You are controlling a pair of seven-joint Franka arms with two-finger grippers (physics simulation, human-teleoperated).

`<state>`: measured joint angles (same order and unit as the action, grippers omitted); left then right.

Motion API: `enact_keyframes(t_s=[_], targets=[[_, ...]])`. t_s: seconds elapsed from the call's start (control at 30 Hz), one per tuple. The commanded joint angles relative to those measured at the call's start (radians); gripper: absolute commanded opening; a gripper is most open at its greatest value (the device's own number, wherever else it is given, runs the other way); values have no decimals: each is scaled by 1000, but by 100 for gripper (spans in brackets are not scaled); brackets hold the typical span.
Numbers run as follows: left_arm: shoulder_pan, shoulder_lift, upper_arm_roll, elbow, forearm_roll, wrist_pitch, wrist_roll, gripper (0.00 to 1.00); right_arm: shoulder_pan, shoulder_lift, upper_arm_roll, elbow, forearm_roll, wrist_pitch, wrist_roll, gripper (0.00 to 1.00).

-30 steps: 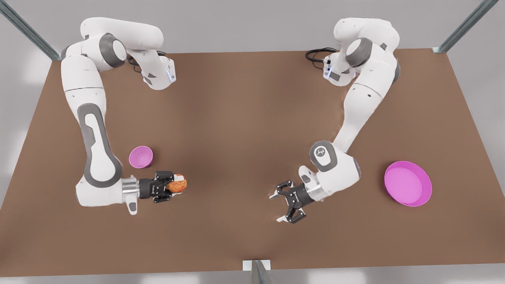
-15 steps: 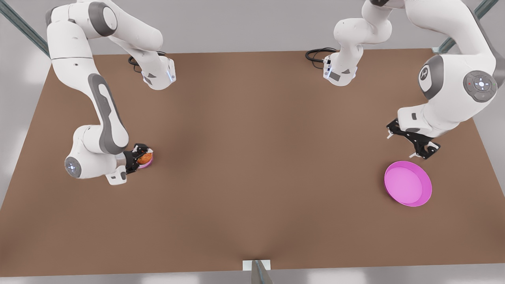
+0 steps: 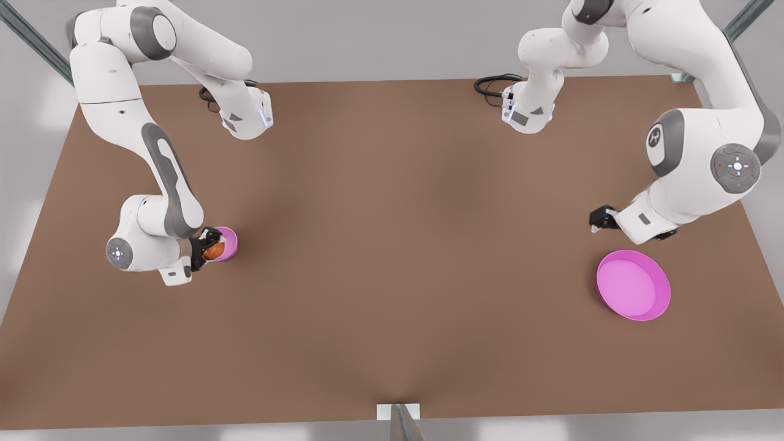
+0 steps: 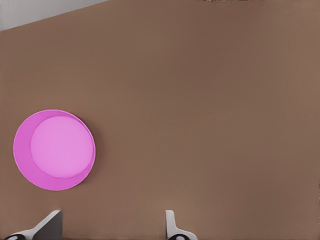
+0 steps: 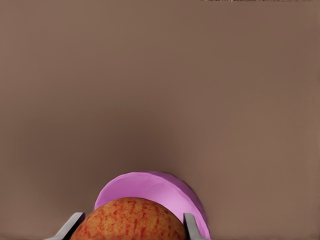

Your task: Use the left arm to pick up the apple from the plate, transfer it to the gripper of the right arm, and then use the right arm to place it into the bowl

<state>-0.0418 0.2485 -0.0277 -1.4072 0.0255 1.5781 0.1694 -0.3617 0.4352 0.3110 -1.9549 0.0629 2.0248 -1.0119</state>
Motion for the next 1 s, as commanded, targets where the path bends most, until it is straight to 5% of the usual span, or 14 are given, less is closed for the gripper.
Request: enact_keyframes(t_s=[0.0,0.03,0.07,0.23,0.33,0.4,0.5,0.6,0.63,0.7,0.77,0.97], targets=[[-1,0,-1,1,1,-3,-557,100,0,-3,0,-6,-9,35,-76,66],[-1,0,-1,1,1,-3,-557,100,-2,-3,2,-6,-9,35,-76,94],[-1,3,-1,1,1,-3,-557,100,-2,-3,0,-7,-9,34,-82,100],[-3,6,-1,2,2,-3,-557,100,0,-4,2,8,-9,25,-86,100],[-3,6,-3,2,2,-3,-557,100,35,2,2,269,-49,-107,-19,100],[-3,6,-3,10,1,-3,-557,100,78,4,2,490,-156,-152,260,100],[-3,6,-4,16,2,-3,-550,100,193,-7,8,780,-272,-489,824,100],[-6,18,-11,31,1,-3,-524,100,147,-184,14,640,-170,-502,1033,100],[-4,23,-11,40,2,-3,-461,100,156,-227,-15,587,-161,-491,1059,100],[-9,46,-12,54,2,-3,-423,100,400,-286,-311,475,-120,-431,1052,100],[-10,57,-12,63,2,-3,-367,100,489,-319,-463,429,-55,-414,1063,100],[-12,58,-12,66,2,-4,-324,100,497,-290,-437,458,-63,-417,1118,100]])
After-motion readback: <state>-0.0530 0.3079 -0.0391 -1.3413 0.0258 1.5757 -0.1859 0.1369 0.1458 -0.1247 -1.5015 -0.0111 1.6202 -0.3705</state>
